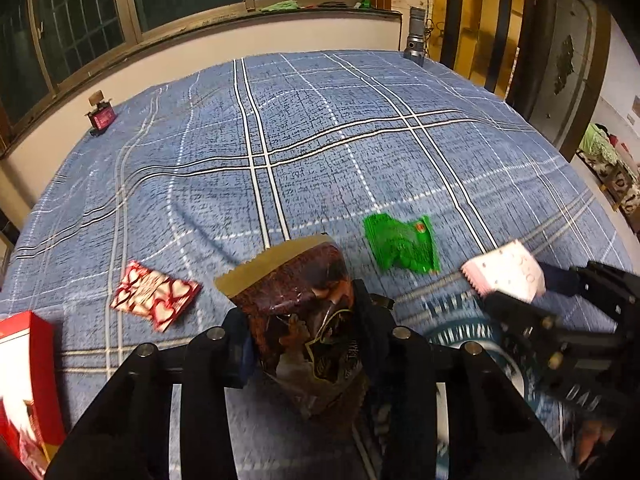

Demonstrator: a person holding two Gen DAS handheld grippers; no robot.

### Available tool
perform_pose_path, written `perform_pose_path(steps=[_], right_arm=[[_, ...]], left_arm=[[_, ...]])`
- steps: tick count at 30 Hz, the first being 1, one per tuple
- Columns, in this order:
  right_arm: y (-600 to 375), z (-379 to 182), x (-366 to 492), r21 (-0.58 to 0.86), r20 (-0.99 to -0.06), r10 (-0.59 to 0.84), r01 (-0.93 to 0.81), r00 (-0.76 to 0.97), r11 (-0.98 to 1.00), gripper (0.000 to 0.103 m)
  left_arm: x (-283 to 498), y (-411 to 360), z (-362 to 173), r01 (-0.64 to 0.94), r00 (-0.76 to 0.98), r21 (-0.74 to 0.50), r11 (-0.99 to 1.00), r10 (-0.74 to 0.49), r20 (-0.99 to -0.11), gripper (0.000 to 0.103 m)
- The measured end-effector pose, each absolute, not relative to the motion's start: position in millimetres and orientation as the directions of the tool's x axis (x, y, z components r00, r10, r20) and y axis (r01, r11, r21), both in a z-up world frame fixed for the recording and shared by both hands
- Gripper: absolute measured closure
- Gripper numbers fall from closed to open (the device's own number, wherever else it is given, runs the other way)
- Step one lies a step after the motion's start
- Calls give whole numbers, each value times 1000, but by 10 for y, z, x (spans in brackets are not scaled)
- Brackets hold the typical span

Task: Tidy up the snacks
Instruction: 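Grasp the brown snack bag with the left gripper while the right grasps the white square packet, then carry the brown bag and white packet over the red-rimmed box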

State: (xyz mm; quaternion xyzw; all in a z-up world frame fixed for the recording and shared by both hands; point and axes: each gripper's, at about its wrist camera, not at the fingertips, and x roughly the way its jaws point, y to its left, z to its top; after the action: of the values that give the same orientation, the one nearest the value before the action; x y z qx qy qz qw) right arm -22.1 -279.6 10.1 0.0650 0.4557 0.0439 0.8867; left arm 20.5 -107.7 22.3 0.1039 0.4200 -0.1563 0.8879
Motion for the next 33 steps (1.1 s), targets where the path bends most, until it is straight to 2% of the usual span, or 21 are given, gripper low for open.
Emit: perform_pose_path(steps=[5,12,23,33], right_arm=[[-2935,242,-434,254,-781,208,-5,590,967,53],[-2906,503,-847,381,-717,311,-23,624,924,53],[-2399,838,-1446,408,-639,371,-112,674,906,53],[-2146,919,-1717,395,-628,375,-136,682,908,53]], left_arm=[[-88,-933,316,343,621,99,934,-146,-770,65],[-647,-645,586,277,698,176,945,-72,-713,65],[-1390,-191,1099,204,807,204,958,-46,-589,65],[-1659,78,1200,161,837,181,970,-36,-547,65]])
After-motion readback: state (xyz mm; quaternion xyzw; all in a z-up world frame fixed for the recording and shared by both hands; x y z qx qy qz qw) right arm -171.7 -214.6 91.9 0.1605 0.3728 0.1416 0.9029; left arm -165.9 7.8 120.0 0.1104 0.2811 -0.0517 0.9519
